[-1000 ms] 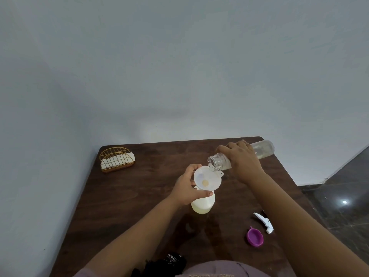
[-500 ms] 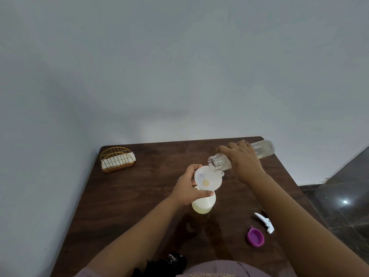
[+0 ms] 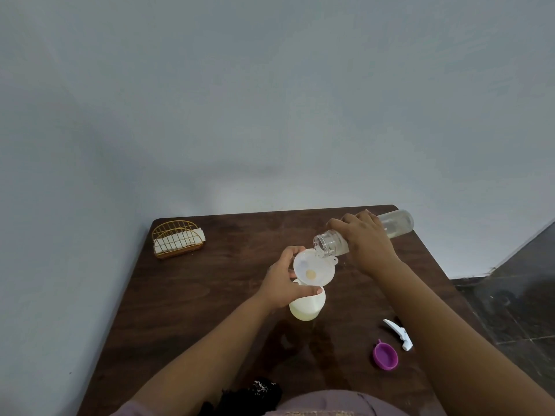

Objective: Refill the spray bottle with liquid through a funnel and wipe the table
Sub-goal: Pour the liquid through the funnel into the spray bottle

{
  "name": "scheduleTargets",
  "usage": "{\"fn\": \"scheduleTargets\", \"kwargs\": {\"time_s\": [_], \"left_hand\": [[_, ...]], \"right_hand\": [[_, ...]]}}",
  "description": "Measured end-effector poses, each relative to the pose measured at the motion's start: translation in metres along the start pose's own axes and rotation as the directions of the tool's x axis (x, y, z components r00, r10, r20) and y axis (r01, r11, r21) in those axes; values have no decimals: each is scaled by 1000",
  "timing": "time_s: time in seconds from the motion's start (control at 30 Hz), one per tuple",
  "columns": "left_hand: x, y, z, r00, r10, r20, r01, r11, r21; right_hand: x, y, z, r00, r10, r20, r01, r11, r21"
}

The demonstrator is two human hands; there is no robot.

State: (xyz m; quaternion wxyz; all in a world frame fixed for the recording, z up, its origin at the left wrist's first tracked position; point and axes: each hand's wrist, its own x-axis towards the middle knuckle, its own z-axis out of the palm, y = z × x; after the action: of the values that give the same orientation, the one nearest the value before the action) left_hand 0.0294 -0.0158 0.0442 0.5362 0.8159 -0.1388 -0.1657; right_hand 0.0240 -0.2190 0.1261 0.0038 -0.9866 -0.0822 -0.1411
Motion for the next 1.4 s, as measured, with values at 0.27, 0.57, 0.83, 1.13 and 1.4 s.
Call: {"fn": "scheduleTargets", "kwargs": {"time_s": [0.27,0.57,0.83,1.13,1.4], "left_hand": [[0,3,0,1000,-4,-2,4,1000,10],[-1,3,0,1000,0,-2,0,1000,3],[-3,3,0,1000,-10,3,10,1000,3],[-3,1,0,1000,-20,2,20,1000,-4],[-6,4,2,998,-17,-55,17,1000,-17]], "right_hand": [[0,1,3,1000,-9,-14,9,1000,0],[0,1,3,1000,-19,-11,19,1000,-7],[-1,1,3,1000,-15,-10,16,999,34],[-4,1,5,993,78,94,-106,931,348],[-22,2,-12,956,237,173,-288,639,714]]}}
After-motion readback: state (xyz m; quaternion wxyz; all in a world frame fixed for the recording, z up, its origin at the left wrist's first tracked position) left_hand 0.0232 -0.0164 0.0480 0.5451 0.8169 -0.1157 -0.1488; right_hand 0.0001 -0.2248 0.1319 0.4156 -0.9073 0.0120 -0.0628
